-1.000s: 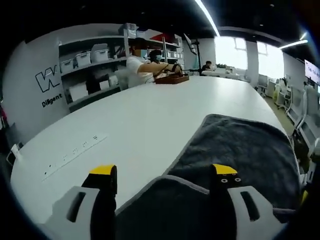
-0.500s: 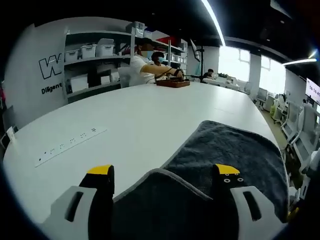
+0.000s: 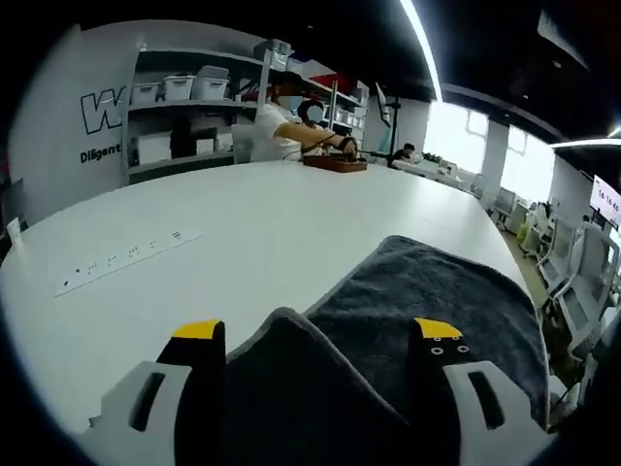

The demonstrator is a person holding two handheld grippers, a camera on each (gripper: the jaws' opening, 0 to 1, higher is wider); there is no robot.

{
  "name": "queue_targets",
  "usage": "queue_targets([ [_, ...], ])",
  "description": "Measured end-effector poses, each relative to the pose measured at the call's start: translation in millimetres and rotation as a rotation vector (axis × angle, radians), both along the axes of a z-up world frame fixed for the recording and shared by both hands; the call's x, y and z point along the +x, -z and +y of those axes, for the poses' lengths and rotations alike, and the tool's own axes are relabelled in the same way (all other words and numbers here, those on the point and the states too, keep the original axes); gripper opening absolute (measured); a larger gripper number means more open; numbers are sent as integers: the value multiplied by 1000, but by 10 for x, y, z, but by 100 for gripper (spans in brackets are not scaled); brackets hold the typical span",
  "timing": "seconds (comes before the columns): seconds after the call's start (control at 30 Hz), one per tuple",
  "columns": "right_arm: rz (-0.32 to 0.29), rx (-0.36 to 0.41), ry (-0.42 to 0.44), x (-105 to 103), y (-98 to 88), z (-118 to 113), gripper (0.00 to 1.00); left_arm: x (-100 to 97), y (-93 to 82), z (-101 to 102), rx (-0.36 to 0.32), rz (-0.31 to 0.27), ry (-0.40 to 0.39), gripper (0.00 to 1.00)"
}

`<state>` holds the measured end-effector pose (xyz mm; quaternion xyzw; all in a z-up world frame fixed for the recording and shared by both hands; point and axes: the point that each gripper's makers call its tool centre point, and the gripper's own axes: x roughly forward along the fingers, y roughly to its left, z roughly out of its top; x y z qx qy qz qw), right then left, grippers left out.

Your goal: Open the folded towel by lifting each exposed corner and separating the folded layers until the towel lies flat within the target outline without major curled edges

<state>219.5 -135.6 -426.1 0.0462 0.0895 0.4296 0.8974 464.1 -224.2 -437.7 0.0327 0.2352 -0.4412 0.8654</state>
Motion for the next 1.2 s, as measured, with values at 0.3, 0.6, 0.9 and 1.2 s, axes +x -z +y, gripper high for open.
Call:
queue_targets([
  [0.3,-11,-9,-40,-25,-4,133,0,27,59,36,-12,20,-14,55],
  [0.6,-10,-6,-59,-32,-3,199,0,90,28,134,-82,50,-44,28],
  [0.9,-12,-6,-74,-36,-15,268,0,111,6,203,-105,49,-47,3],
  [1.2,-16,-21,-111,-36,-22,428,0,107,-81,376,-121,40,-60,2],
])
